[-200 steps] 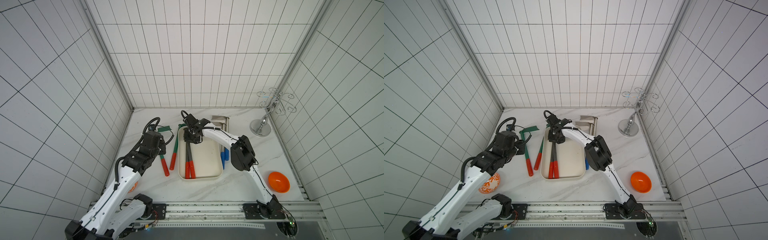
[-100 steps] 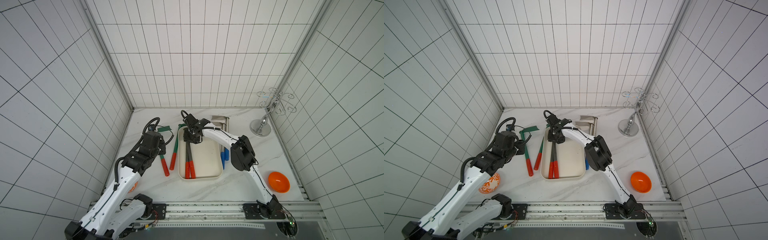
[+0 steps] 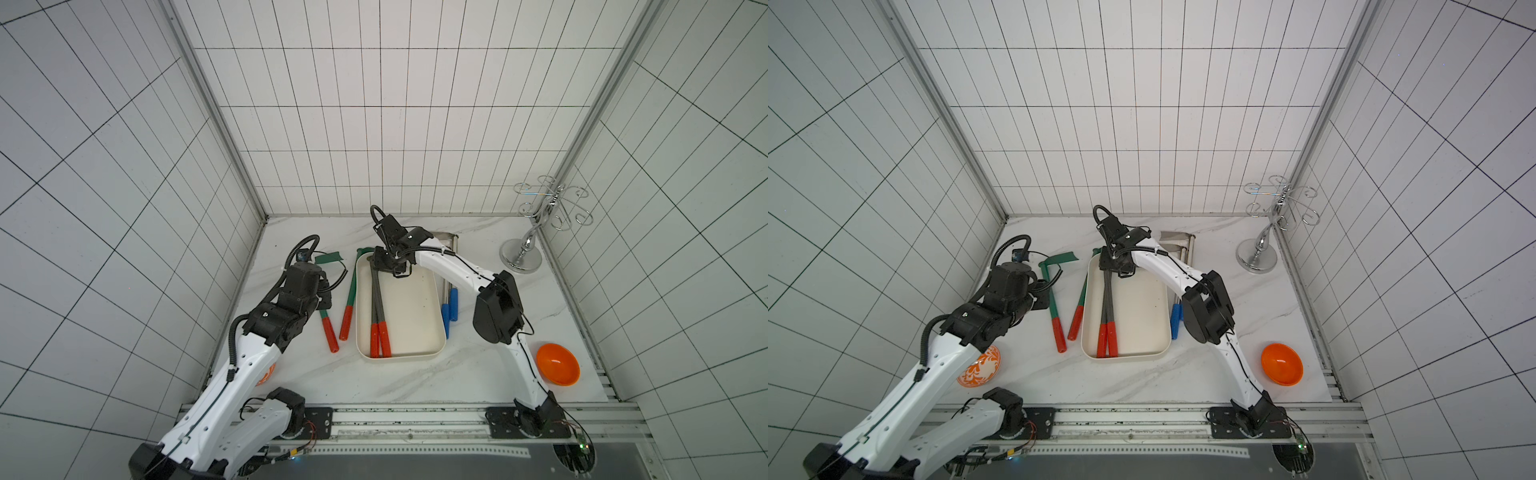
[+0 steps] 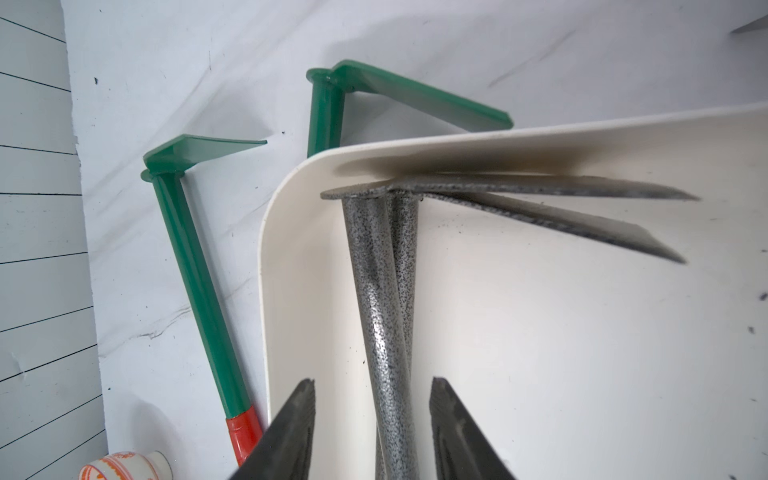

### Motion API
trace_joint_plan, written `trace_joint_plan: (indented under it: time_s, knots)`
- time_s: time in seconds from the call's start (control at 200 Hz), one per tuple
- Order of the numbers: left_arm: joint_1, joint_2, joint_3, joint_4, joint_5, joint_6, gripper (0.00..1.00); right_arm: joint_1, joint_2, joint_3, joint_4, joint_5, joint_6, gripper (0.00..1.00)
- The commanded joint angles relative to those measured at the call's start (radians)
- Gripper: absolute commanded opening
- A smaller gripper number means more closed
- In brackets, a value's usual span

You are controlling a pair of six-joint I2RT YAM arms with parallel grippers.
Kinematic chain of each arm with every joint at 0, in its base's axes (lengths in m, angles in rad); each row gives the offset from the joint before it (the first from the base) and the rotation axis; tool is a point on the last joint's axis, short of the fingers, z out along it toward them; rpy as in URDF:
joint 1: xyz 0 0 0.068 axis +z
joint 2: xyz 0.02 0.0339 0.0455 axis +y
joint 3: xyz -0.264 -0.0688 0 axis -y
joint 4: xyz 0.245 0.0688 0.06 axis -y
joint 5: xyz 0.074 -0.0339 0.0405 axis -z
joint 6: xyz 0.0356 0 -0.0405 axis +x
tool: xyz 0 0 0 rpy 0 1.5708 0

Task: Put the small hoe into the storage box
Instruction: Place the hoe in the storage box, then pick up the hoe from the center of the board.

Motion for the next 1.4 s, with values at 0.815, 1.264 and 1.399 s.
trace_joint_plan:
  time_s: [0.815,1.264,1.399]
  knots:
    - [-0.001,0.006,-0.029,0.023,-0.048,-0.049,0.48,-0.109,-0.383,-0.287,-0.011,0.161,-0.105,0.46]
    - [0.088,0.12,-0.004,0.053,-0.085,0.018,0.45,-0.163,-0.649,-0.648,0.107,0.136,-0.206,0.47]
    - [0.138,0.225,0.041,0.063,-0.08,0.016,0.46,-0.175,-0.704,-0.737,0.12,0.128,-0.216,0.47]
